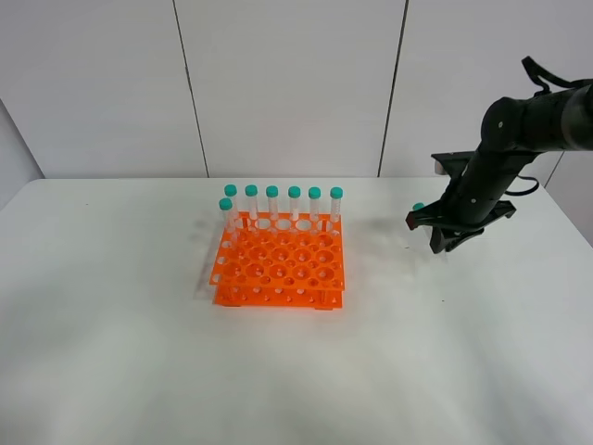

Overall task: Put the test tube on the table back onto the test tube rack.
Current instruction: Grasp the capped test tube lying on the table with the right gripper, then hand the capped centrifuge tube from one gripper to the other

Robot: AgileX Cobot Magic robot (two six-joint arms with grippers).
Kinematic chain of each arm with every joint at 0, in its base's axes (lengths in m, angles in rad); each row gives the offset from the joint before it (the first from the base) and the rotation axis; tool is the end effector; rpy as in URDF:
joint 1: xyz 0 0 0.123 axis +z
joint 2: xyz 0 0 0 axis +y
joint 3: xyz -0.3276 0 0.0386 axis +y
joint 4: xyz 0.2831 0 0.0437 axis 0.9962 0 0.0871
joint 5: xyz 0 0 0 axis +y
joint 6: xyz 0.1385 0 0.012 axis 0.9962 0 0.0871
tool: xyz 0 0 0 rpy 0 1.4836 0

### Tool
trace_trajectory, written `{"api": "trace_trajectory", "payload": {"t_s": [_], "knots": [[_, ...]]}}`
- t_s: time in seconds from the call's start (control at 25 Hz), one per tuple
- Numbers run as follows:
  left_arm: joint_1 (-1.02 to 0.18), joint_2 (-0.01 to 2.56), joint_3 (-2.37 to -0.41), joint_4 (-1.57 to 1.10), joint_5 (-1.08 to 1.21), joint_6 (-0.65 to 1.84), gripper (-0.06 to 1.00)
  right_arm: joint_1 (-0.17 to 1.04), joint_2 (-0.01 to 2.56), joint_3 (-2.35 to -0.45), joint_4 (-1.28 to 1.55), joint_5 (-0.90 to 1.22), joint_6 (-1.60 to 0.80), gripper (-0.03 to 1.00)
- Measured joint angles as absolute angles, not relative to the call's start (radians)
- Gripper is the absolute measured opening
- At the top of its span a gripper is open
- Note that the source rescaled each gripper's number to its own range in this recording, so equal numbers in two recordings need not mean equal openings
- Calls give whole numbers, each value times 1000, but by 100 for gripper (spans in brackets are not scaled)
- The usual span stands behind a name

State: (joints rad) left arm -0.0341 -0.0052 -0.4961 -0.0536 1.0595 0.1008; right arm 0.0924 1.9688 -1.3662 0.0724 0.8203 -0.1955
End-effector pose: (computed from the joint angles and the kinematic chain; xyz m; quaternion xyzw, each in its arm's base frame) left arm 0.0230 -0.0073 0.2712 0.0585 0.8503 -0.0093 0.5230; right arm 0.4504 0.0491 0.1506 -0.1212 0.9853 0.0231 0.1185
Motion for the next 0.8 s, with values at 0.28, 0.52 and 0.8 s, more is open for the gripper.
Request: {"api": "trace_trajectory", "payload": {"t_s": [0.28, 0.52, 0.8], "knots": [[-34, -5, -496, -53, 1059, 101, 100, 92, 1818, -1366, 88, 788, -219, 2], [-34, -5, -496, -51, 1059, 101, 100, 92, 1647, -1366, 207, 765, -288, 2], [-34, -5, -496, -51, 1059, 101, 100, 124, 1457, -1366, 334, 707, -431, 2]]}}
